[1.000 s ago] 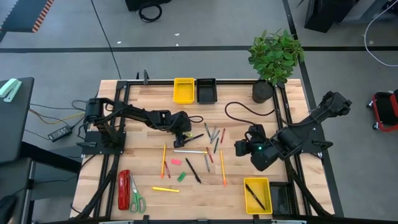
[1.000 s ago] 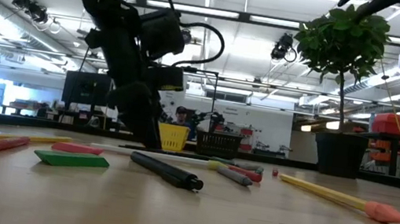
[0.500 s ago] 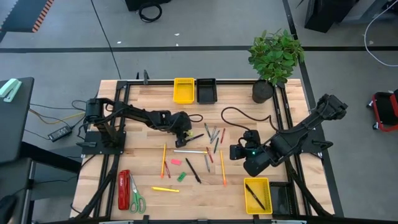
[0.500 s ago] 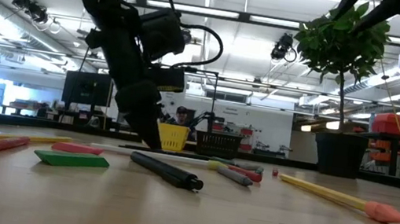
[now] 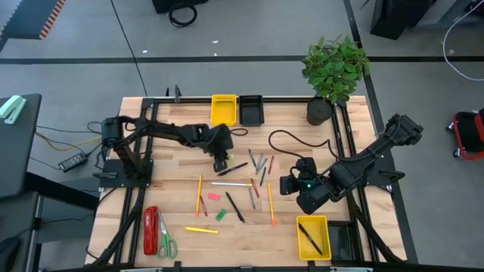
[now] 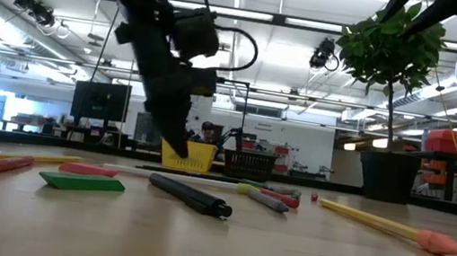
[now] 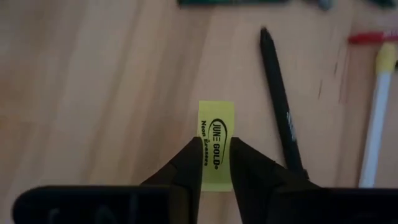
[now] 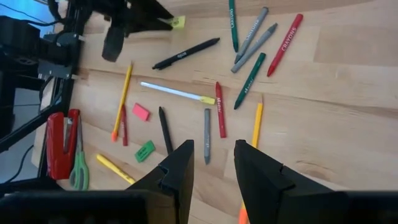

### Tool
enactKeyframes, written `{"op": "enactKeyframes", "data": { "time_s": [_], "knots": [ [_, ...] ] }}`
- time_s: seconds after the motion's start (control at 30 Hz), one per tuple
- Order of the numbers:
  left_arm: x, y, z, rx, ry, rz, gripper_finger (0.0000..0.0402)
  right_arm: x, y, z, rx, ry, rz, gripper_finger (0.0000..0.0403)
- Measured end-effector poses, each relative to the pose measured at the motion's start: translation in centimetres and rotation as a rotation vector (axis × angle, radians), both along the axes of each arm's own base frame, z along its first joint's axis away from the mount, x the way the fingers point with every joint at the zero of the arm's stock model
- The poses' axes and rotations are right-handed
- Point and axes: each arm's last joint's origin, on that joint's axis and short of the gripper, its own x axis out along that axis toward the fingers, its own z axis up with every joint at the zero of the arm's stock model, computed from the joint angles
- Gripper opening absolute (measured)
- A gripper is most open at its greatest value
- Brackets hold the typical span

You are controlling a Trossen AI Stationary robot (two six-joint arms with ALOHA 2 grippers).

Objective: Sort crayons/erasers/pens/pencils in bins
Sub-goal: Put the yellow eraser into the top black bin

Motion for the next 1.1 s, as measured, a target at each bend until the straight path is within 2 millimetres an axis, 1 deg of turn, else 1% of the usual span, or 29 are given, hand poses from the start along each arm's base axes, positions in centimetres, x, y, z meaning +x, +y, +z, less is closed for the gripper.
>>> {"op": "enactKeyframes", "data": {
  "time_s": [0.13, 0.23, 0.3, 0.43, 0.53, 0.63, 0.73, 0.8, 0.9, 1.0, 1.1],
  "knots": [
    [1.3, 1.1, 2.7, 0.017, -0.037, 0.01, 0.0085, 0.0, 0.0, 0.0, -0.003, 0.0, 0.004, 0.0121],
    [2.6, 2.1, 5.6, 0.065, -0.093, -0.022, 0.0082, -0.1, -0.1, 0.3, 0.001, -0.007, 0.005, 0.0121],
    [3.3, 2.9, 7.6, 0.105, -0.149, -0.028, 0.008, -0.2, -0.1, 0.9, 0.004, -0.022, 0.015, 0.0121],
    [4.1, 5.1, 11.2, 0.206, -0.245, 0.055, 0.0081, -0.5, -0.4, 2.2, -0.012, -0.051, 0.059, 0.0121],
    [4.1, 7.2, 12.8, 0.242, -0.323, 0.156, 0.0084, -1.0, -0.8, 3.2, -0.047, -0.07, 0.106, 0.0121],
    [3.8, 9.0, 13.5, 0.212, -0.405, 0.277, 0.0082, -1.7, -1.4, 4.2, -0.103, -0.109, 0.119, 0.0121],
    [3.5, 10.1, 13.8, 0.175, -0.456, 0.367, 0.008, -2.6, -2.2, 5.4, -0.152, -0.153, 0.125, 0.0121],
    [3.5, 10.4, 14.0, 0.182, -0.477, 0.372, 0.008, -3.3, -3.0, 6.2, -0.183, -0.171, 0.129, 0.0121],
    [3.6, 10.4, 14.2, 0.23, -0.5, 0.328, 0.0084, -4.4, -4.6, 7.3, -0.225, -0.191, 0.124, 0.0121],
    [3.8, 11.1, 13.7, 0.247, -0.496, 0.311, 0.0085, -5.5, -6.4, 8.2, -0.272, -0.197, 0.084, 0.0121],
    [3.7, 12.0, 13.1, 0.242, -0.488, 0.318, 0.0083, -6.1, -8.0, 8.9, -0.281, -0.224, 0.016, 0.0121]
  ]
}}
